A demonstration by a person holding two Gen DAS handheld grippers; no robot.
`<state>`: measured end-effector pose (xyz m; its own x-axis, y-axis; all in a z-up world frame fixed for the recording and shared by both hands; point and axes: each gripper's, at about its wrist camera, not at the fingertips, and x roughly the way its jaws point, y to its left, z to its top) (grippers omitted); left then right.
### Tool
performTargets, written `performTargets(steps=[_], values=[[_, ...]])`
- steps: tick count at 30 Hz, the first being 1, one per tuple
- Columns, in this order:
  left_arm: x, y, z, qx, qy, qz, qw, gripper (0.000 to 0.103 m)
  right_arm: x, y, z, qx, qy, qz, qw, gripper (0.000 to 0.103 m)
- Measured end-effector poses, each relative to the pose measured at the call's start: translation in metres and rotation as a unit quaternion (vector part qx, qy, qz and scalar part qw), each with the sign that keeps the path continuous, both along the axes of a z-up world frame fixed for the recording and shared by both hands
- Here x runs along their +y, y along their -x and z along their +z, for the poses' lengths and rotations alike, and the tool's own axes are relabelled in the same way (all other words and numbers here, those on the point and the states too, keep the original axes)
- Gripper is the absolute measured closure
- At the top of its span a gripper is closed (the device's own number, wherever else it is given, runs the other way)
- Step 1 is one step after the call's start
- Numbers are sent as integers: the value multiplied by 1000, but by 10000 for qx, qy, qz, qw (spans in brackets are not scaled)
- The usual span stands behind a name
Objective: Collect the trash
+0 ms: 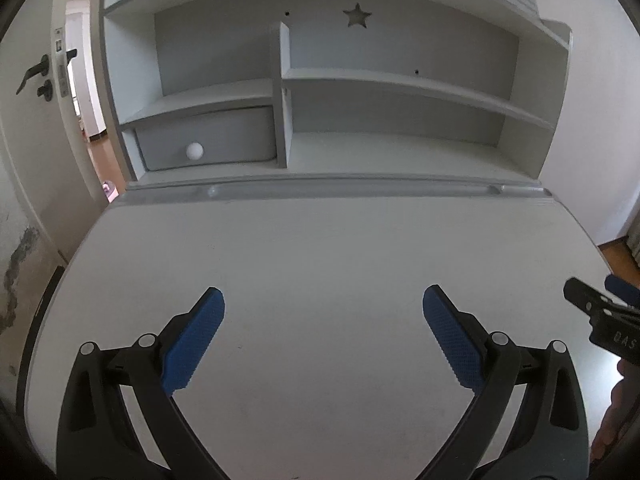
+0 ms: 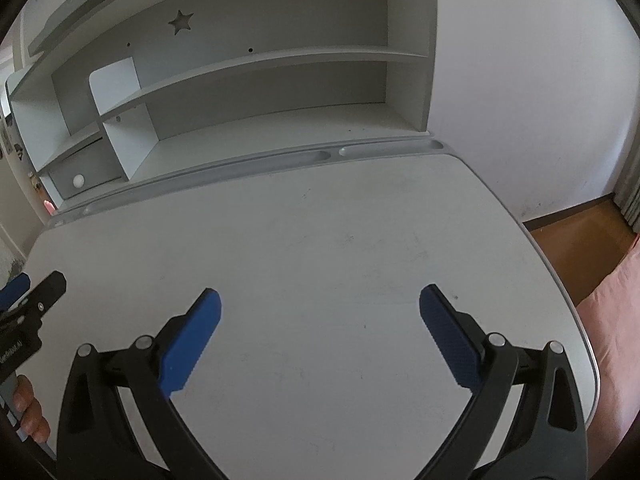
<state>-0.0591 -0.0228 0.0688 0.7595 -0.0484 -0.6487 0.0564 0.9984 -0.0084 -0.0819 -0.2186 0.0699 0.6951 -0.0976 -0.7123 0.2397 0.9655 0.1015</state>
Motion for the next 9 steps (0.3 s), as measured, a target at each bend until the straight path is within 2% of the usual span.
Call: performTargets(steps=[9], values=[[-6, -14, -15, 369, 84, 38, 9993, 6, 5, -28, -13, 244, 120, 255, 9993, 7]])
